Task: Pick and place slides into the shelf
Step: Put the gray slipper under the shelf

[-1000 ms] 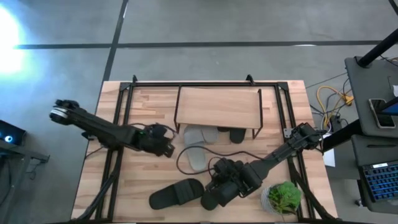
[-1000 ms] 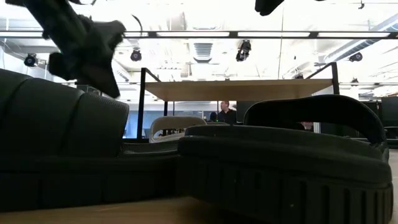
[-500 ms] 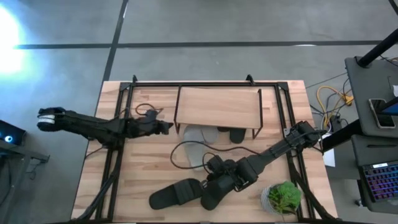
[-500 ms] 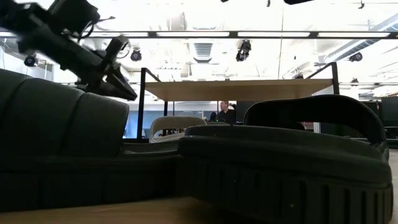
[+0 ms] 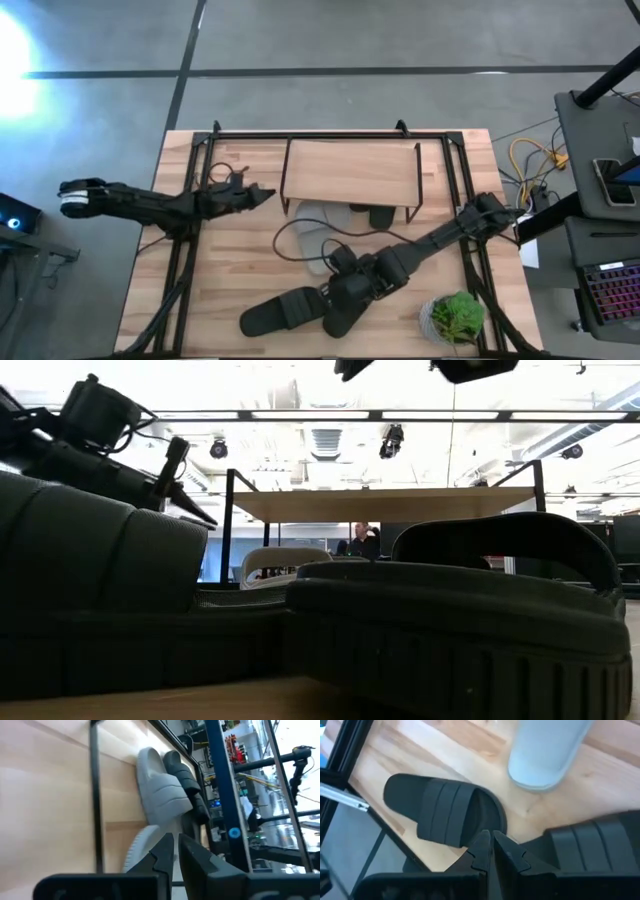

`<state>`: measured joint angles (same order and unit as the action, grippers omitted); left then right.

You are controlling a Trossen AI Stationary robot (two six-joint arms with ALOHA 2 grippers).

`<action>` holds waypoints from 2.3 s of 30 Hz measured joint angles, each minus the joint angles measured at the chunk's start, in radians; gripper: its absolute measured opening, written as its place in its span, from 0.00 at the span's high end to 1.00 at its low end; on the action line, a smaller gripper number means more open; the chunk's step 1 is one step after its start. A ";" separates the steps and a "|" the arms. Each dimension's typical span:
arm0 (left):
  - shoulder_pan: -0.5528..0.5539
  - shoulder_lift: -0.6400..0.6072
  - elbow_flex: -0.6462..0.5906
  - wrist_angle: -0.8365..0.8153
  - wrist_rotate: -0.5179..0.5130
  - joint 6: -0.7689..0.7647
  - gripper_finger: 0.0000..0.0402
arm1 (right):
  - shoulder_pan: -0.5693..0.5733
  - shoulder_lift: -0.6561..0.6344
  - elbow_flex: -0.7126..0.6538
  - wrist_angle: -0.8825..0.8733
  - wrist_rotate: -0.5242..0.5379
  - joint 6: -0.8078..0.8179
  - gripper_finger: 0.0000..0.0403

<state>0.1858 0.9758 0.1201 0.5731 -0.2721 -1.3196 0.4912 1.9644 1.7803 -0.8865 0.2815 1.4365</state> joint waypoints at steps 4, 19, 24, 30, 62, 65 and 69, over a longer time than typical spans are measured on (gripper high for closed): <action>0.011 0.085 0.052 0.024 0.047 -0.002 0.97 | -0.029 0.012 -0.008 0.051 -0.061 -0.053 0.97; 0.011 0.344 0.099 0.230 0.178 0.044 0.97 | -0.071 0.113 -0.030 0.086 -0.211 -0.096 0.97; 0.012 0.366 0.095 0.227 0.201 0.050 0.97 | -0.074 0.147 -0.028 0.141 -0.212 -0.102 0.97; 0.011 0.359 0.090 0.231 0.218 0.074 0.97 | -0.073 0.200 -0.028 0.145 -0.188 -0.117 0.97; 0.009 0.351 0.085 0.230 0.298 0.098 0.97 | -0.228 0.310 0.014 0.137 0.096 -0.287 0.97; 0.001 0.351 0.085 0.231 0.303 0.098 0.97 | -0.253 0.310 0.014 0.154 0.106 -0.314 0.97; -0.013 0.350 0.085 0.231 0.305 0.097 0.97 | -0.283 0.310 0.015 0.193 0.107 -0.346 0.97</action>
<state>0.1732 1.3258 0.2047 0.8043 0.0324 -1.2224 0.2087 2.2745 1.7950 -0.6934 0.3883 1.0909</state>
